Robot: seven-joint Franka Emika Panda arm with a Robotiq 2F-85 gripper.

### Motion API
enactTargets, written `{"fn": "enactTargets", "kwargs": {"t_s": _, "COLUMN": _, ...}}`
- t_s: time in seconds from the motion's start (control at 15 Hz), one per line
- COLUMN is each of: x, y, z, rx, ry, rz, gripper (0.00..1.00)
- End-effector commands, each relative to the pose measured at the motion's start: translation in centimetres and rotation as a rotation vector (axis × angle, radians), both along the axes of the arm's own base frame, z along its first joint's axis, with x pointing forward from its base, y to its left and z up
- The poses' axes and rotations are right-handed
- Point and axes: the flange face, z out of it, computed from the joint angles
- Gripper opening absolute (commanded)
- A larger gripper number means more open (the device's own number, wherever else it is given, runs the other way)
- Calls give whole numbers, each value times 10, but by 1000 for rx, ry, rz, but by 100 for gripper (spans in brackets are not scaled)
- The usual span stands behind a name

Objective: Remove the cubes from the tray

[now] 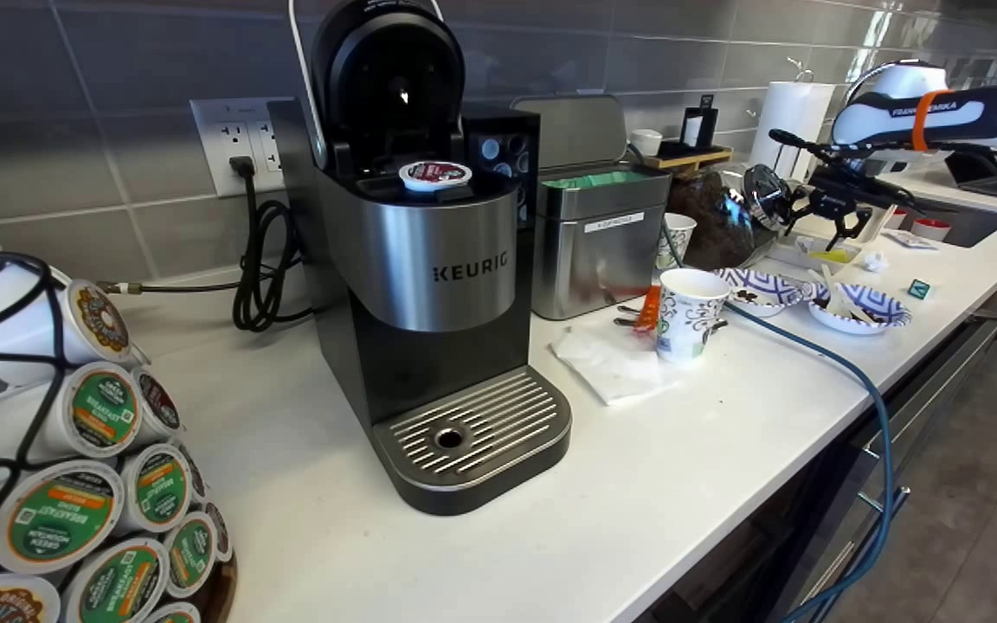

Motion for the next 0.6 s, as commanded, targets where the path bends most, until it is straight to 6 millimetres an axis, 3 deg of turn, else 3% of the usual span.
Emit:
{"fn": "enactTargets", "kwargs": {"t_s": 0.0, "x": 3, "y": -4, "z": -4, "rx": -14, "ry": -34, "rz": -18, "gripper": 84}}
{"fn": "enactTargets", "kwargs": {"t_s": 0.13, "x": 3, "y": -5, "z": -3, "rx": -25, "ry": -47, "rz": -24, "gripper": 75}}
{"fn": "enactTargets", "kwargs": {"t_s": 0.2, "x": 3, "y": -6, "z": -3, "rx": -31, "ry": -46, "rz": -30, "gripper": 63}}
{"fn": "enactTargets", "kwargs": {"t_s": 0.33, "x": 2, "y": -7, "z": -4, "rx": -33, "ry": -38, "rz": -37, "gripper": 62}}
{"fn": "enactTargets", "kwargs": {"t_s": 0.4, "x": 2, "y": -6, "z": -6, "rx": -36, "ry": -34, "rz": -33, "gripper": 54}}
{"fn": "enactTargets", "kwargs": {"t_s": 0.47, "x": 2, "y": -6, "z": -8, "rx": -35, "ry": -31, "rz": -32, "gripper": 37}}
{"fn": "enactTargets", "kwargs": {"t_s": 0.53, "x": 3, "y": -5, "z": -12, "rx": -36, "ry": -25, "rz": -30, "gripper": 37}}
